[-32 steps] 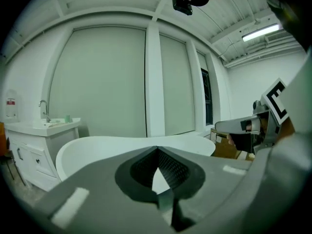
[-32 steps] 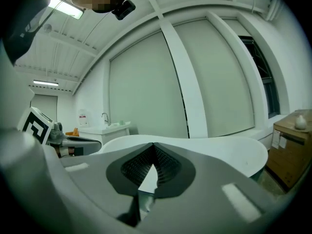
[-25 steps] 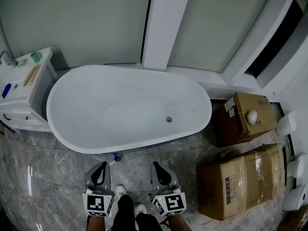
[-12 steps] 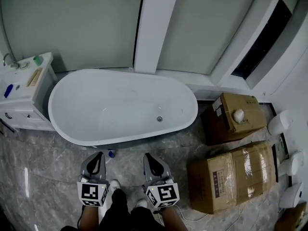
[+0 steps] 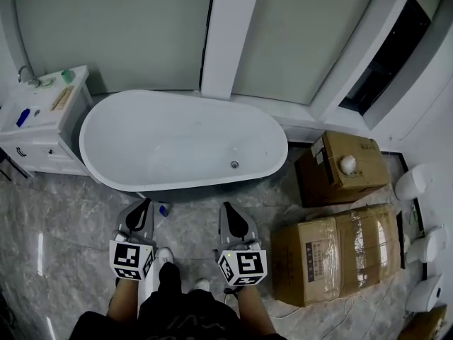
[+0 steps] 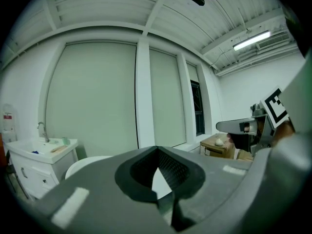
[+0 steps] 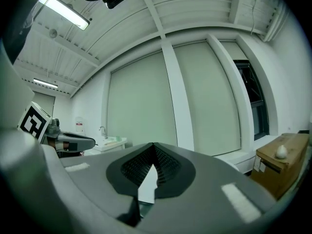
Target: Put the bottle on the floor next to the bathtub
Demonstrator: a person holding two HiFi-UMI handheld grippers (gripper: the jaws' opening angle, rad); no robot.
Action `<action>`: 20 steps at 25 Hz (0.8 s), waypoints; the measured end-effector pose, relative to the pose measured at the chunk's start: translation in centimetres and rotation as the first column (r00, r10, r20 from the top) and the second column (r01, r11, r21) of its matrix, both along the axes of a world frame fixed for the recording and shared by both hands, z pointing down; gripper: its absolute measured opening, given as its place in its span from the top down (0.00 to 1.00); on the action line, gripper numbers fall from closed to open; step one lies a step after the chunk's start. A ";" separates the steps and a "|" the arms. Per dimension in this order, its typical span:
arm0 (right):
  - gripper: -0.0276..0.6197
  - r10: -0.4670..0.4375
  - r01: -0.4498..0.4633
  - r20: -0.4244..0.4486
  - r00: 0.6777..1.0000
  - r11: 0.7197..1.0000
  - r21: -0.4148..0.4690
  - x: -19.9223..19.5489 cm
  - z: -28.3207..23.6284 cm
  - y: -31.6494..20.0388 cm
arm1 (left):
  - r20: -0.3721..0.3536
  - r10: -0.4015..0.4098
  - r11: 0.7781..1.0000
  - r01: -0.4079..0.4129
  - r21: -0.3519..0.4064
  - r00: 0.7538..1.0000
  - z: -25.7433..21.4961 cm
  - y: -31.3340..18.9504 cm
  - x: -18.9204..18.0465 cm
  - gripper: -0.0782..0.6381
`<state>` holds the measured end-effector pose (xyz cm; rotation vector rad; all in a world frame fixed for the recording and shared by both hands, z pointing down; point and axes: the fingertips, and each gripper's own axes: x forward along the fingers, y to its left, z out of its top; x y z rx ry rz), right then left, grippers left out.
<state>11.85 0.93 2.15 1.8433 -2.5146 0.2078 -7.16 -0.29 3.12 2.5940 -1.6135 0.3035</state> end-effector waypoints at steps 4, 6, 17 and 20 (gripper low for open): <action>0.92 0.009 -0.009 0.017 1.000 1.000 0.016 1.2 -0.9 0.9 | 0.015 0.000 0.999 -0.001 0.033 1.000 -1.6 0.8 0.7 0.89; 0.92 0.010 -0.011 0.020 1.000 1.000 0.025 1.7 -1.3 1.1 | 0.019 0.002 0.999 -0.003 0.042 1.000 -2.2 1.0 1.1 0.89; 0.92 -0.006 0.006 0.010 1.000 0.999 0.043 2.2 -2.3 1.5 | 0.027 0.016 0.997 -0.018 0.074 1.000 -3.9 1.8 2.3 0.89; 0.92 -0.017 0.016 0.009 1.000 0.999 0.039 2.1 -2.0 1.5 | 0.025 0.009 0.997 -0.011 0.071 1.000 -3.8 2.0 2.4 0.89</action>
